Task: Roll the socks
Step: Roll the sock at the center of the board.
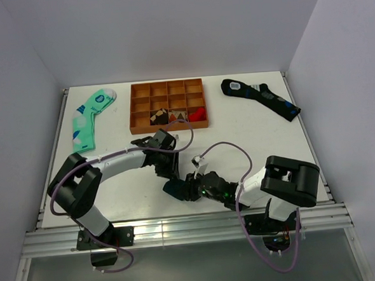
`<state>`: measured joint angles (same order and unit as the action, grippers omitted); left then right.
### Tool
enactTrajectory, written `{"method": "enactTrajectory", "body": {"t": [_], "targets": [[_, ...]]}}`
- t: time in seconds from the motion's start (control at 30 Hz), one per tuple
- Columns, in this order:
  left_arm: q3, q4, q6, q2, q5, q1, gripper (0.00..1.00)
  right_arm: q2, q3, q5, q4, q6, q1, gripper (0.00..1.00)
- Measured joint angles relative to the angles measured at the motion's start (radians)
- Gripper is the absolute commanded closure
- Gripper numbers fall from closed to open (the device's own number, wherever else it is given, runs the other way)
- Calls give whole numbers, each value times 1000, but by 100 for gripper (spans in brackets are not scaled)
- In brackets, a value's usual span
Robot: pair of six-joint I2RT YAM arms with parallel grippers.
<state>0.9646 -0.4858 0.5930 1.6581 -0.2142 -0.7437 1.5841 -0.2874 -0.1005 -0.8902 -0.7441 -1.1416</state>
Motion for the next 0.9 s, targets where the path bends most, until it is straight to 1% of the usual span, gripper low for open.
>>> {"method": "enactTrajectory", "body": {"t": [0.37,0.63,0.9], "targets": [[-12,74,33,-132,132,30,59,5,-23,96,42,-64,63,75],[-140,122,104,-329,215,36,59,19,-48,167,76,-111,99,75],[-281,177,199,-500,302,23,60,45,-55,256,64,-171,148,75]]}}
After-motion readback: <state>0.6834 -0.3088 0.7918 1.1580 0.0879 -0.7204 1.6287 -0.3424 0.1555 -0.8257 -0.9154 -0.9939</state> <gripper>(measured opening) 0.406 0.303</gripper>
